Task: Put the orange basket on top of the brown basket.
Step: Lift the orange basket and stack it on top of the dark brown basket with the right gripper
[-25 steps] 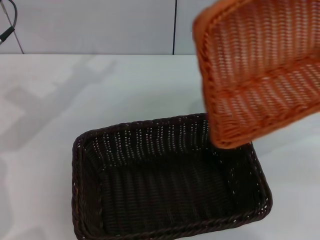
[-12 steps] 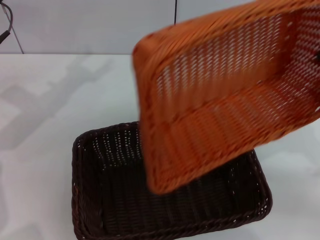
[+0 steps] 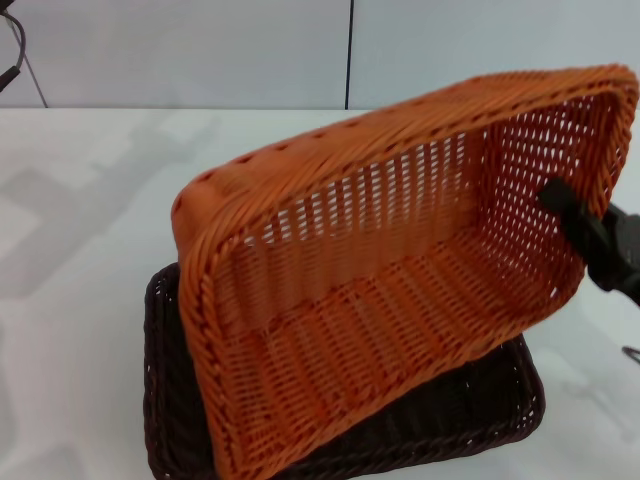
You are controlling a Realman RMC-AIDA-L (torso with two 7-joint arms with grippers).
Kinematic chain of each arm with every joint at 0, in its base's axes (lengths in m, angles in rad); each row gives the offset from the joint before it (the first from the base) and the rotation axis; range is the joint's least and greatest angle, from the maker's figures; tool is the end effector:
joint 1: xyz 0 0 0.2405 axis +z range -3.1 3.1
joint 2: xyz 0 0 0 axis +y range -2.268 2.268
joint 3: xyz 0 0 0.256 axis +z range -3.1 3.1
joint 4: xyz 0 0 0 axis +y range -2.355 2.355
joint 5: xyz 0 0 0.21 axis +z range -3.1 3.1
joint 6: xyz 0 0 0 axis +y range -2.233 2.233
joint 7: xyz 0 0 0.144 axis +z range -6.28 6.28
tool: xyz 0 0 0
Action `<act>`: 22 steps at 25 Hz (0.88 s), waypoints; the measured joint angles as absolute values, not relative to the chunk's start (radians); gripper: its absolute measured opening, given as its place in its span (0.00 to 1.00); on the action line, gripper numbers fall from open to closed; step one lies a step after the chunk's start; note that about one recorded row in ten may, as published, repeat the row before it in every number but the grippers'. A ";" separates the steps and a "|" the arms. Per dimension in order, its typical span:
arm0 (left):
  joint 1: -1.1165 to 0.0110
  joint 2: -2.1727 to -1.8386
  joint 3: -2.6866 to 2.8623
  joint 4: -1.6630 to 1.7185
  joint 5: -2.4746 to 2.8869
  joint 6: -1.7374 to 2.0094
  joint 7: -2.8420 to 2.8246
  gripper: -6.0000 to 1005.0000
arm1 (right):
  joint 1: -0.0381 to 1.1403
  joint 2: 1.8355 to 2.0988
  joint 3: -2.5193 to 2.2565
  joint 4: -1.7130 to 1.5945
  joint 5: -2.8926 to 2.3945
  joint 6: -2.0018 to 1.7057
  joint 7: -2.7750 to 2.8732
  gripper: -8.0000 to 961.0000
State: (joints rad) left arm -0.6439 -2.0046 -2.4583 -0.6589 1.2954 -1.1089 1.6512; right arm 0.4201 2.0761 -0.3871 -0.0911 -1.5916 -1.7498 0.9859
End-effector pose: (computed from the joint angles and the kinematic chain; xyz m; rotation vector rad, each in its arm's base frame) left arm -0.2203 0.4400 0.1174 -1.8882 -0.7025 -1.2094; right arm 0.2778 0.2735 -0.0080 -2.0367 0.7396 1.4932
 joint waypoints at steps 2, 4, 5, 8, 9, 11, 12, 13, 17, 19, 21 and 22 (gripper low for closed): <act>-0.645 -2.002 -2.457 -0.656 1.296 -1.106 1.653 0.86 | 0.406 2.077 -0.389 -0.061 -1.592 -1.750 0.963 0.14; -0.650 -1.998 -2.456 -0.645 1.297 -1.105 1.658 0.86 | 0.392 2.078 -0.387 -0.030 -1.592 -1.750 0.940 0.14; -0.652 -1.996 -2.456 -0.640 1.297 -1.105 1.659 0.86 | 0.386 2.078 -0.385 -0.020 -1.592 -1.750 0.934 0.14; -0.662 -1.994 -2.456 -0.628 1.305 -1.099 1.661 0.86 | 0.359 2.082 -0.383 0.011 -1.592 -1.750 0.919 0.14; -0.662 -1.994 -2.456 -0.628 1.305 -1.099 1.661 0.86 | 0.359 2.082 -0.383 0.011 -1.592 -1.750 0.919 0.14; -0.666 -1.994 -2.456 -0.626 1.317 -1.096 1.661 0.86 | 0.349 2.083 -0.381 0.036 -1.591 -1.750 0.898 0.14; -0.667 -1.994 -2.456 -0.626 1.321 -1.096 1.661 0.86 | 0.345 2.083 -0.381 0.043 -1.591 -1.750 0.892 0.14; -0.669 -1.994 -2.456 -0.625 1.327 -1.094 1.661 0.86 | 0.343 2.083 -0.381 0.050 -1.591 -1.749 0.888 0.14; -0.675 -1.994 -2.456 -0.624 1.342 -1.088 1.661 0.86 | 0.335 2.085 -0.386 0.084 -1.591 -1.743 0.867 0.14; -0.677 -1.994 -2.456 -0.624 1.346 -1.086 1.661 0.86 | 0.335 2.085 -0.389 0.102 -1.591 -1.741 0.852 0.14; -0.679 -1.994 -2.456 -0.624 1.347 -1.085 1.661 0.86 | 0.334 2.085 -0.390 0.122 -1.591 -1.737 0.839 0.14; -0.680 -1.994 -2.456 -0.623 1.347 -1.084 1.661 0.86 | 0.334 2.084 -0.390 0.124 -1.591 -1.736 0.837 0.14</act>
